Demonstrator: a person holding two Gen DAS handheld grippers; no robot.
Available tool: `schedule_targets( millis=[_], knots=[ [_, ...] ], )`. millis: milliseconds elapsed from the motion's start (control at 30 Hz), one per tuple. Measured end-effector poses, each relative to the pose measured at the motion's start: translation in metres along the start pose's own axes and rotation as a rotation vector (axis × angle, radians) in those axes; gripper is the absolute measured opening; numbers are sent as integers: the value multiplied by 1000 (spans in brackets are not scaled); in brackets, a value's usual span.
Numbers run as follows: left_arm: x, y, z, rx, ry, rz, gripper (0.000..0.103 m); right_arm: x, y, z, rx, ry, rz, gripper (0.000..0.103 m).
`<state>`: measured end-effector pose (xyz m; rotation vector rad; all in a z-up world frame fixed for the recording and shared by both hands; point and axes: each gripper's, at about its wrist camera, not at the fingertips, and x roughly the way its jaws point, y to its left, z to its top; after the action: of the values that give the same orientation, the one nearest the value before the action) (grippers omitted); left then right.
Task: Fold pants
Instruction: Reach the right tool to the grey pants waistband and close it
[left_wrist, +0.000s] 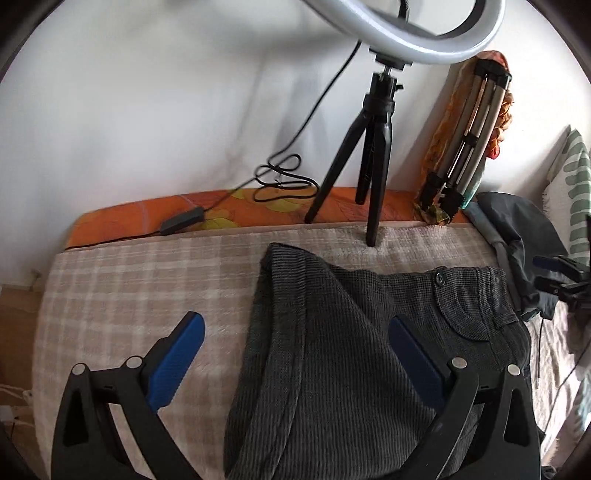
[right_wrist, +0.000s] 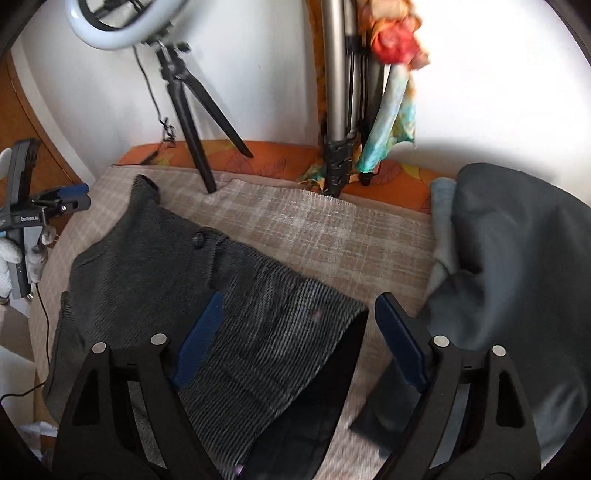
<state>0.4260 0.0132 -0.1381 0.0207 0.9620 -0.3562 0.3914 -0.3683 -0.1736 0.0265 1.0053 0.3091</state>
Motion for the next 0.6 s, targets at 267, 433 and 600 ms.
schedule_targets(
  millis=[267, 433, 600],
  knots=[
    [65, 22, 27, -76, 55, -38, 101, 54, -11, 14, 18, 95, 72, 87],
    [90, 34, 31, -111, 84, -46, 101, 67, -4, 5, -20, 134, 88, 64],
    [108, 34, 31, -107, 96, -20, 101, 45, 8, -1, -31, 109, 130, 16]
  ],
)
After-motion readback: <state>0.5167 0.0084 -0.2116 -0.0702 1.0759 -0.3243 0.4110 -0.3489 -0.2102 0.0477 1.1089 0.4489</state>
